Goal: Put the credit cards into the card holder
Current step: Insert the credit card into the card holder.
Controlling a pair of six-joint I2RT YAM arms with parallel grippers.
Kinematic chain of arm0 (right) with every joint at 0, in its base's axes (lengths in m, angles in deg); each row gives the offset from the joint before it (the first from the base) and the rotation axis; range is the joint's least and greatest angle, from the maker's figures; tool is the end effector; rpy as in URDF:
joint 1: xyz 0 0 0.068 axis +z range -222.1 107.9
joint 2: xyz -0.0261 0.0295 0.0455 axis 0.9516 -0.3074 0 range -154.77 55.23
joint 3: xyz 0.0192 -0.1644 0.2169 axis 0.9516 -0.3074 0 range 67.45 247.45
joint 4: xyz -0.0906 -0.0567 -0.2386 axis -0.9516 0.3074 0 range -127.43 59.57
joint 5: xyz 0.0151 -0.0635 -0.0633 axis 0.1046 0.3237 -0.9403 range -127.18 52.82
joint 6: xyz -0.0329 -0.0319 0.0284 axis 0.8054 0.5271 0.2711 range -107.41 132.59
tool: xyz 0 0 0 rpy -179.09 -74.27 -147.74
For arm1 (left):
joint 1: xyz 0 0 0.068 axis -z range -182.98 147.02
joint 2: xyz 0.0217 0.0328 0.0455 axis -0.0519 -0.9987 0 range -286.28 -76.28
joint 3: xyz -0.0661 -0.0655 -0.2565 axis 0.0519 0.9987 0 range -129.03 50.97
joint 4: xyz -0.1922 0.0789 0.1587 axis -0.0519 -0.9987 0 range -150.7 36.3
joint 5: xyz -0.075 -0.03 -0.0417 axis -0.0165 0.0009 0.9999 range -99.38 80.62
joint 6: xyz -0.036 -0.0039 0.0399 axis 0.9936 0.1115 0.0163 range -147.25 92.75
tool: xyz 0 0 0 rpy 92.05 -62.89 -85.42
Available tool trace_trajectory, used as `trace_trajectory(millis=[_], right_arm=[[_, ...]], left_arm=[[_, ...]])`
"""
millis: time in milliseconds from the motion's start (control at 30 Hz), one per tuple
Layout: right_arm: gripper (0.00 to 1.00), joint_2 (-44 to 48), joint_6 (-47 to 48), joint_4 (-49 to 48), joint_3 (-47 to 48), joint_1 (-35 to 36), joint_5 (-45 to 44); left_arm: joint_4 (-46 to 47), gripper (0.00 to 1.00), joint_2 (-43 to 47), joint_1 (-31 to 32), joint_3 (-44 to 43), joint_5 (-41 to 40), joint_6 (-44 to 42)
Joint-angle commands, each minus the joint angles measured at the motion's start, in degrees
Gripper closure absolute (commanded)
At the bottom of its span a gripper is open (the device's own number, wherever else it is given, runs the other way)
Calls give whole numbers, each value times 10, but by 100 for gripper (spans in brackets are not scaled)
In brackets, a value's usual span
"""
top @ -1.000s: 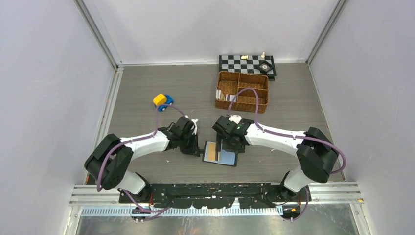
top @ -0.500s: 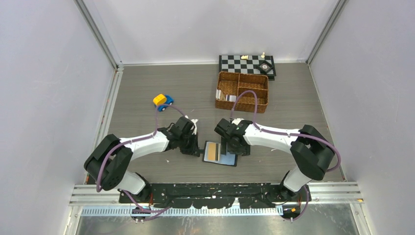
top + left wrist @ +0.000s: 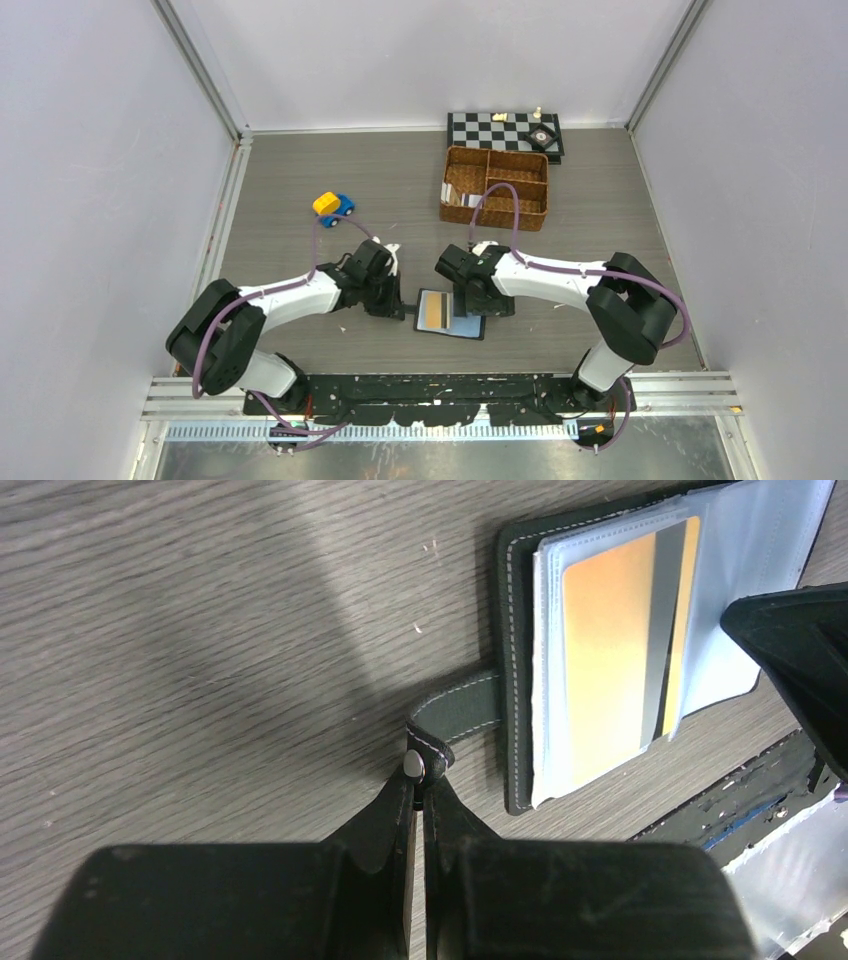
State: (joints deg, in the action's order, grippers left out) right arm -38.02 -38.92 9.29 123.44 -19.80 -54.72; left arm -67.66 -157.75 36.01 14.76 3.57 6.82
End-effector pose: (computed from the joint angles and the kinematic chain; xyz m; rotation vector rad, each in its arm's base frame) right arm 0.1784 0.2132 0.1692 0.0035 2.8327 -0.1524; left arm 0.1905 -0.1644 0.1494 0.2042 2.7504 -0.7030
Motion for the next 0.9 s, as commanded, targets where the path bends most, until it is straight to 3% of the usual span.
trace_trajectory(millis=[0, 533, 767, 867], right_arm=[[18, -2, 12, 73, -11, -6, -72], [17, 60, 27, 88, 3, -35, -57], [17, 126, 106, 65, 43, -94, -12], [17, 139, 134, 39, 59, -137, 26]], left_arm=[[-38, 100, 5, -17, 20, -40, -20], [-41, 100, 34, -21, 31, -37, -15], [-49, 100, 69, -22, 44, -37, -9], [-70, 83, 88, -22, 35, -48, -14]])
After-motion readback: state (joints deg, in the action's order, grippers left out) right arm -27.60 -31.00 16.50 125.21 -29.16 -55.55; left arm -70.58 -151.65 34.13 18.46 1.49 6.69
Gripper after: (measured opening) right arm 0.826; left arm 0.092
